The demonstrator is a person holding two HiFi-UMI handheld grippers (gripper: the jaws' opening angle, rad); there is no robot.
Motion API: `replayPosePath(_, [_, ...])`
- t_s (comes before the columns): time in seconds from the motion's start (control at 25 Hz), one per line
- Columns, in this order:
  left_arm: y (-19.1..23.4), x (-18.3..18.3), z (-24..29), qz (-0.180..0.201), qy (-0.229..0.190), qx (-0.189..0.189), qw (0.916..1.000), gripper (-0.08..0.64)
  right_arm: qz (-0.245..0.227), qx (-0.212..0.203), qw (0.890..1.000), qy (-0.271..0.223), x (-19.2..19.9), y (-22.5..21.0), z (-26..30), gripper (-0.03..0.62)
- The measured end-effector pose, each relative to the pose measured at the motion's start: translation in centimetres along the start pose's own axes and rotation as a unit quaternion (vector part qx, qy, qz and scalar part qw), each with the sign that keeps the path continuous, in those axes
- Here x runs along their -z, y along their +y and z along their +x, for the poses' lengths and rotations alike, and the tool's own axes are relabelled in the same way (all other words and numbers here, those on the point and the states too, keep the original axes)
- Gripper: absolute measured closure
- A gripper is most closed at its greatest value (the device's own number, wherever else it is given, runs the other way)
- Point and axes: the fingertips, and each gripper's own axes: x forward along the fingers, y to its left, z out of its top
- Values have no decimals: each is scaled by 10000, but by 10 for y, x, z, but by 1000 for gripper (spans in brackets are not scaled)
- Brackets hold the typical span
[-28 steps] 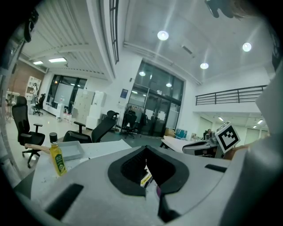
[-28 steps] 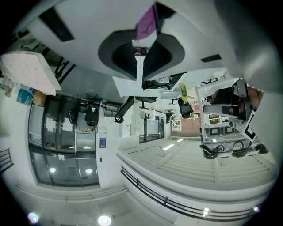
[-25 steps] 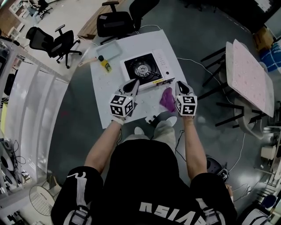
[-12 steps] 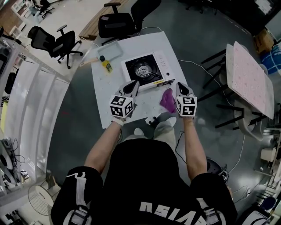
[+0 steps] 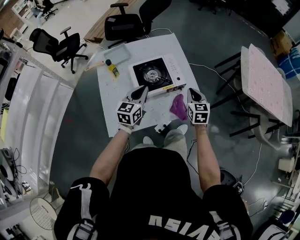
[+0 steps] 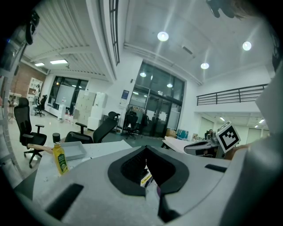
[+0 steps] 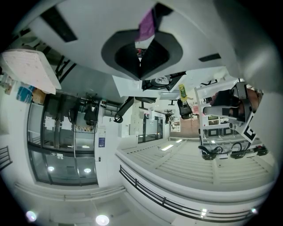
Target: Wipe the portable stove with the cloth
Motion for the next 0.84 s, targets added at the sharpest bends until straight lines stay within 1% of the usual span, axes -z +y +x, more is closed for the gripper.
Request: replayPosePath(0.84, [-8,2,2,16,18,-15,10000,557,22,-47,10000,2,4,-4,-3,581])
